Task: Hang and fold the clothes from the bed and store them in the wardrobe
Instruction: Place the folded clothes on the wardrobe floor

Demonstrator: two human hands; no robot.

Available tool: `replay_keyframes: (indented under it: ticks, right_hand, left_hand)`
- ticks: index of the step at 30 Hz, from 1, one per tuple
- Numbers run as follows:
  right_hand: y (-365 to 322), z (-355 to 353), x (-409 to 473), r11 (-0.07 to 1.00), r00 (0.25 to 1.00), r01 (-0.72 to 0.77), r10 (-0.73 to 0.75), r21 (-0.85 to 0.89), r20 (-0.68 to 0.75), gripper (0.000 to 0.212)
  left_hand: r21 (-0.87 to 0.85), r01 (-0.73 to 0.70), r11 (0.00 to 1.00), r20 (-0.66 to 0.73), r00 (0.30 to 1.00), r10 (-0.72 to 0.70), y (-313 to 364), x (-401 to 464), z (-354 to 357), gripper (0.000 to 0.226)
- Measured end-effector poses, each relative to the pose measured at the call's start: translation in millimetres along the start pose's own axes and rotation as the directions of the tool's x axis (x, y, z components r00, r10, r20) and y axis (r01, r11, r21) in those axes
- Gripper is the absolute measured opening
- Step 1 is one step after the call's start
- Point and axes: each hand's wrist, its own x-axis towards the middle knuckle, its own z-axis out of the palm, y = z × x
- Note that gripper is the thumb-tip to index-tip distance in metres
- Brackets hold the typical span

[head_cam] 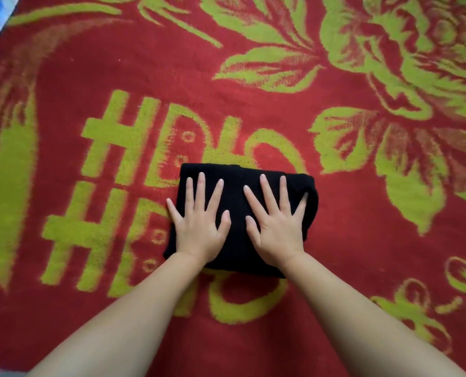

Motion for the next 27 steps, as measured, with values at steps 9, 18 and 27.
replay_keyframes:
  ticks: [9, 18, 27]
  right_hand:
    - [1, -15, 13, 0.999, 0.973, -0.018, 0.026, -0.038, 0.231, 0.057]
    - [45, -62, 54, 0.976, 0.966, -0.119, 0.156, -0.180, 0.207, 0.063]
    - [30, -55, 3, 0.928, 0.757, -0.291, 0.076, 0.231, 0.649, 0.061]
  left_hand:
    - [-0.045, 0.046, 0.998, 0.122, 0.992, -0.040, 4, 8, -11, 0.062]
    - [-0.728, 0.685, -0.017, 0.539, 0.557, -0.632, -14, -48, -27, 0.065]
    - [-0.867, 0.420, 0.269, 0.201, 0.787, -0.583, -28, 26, -84, 0.064]
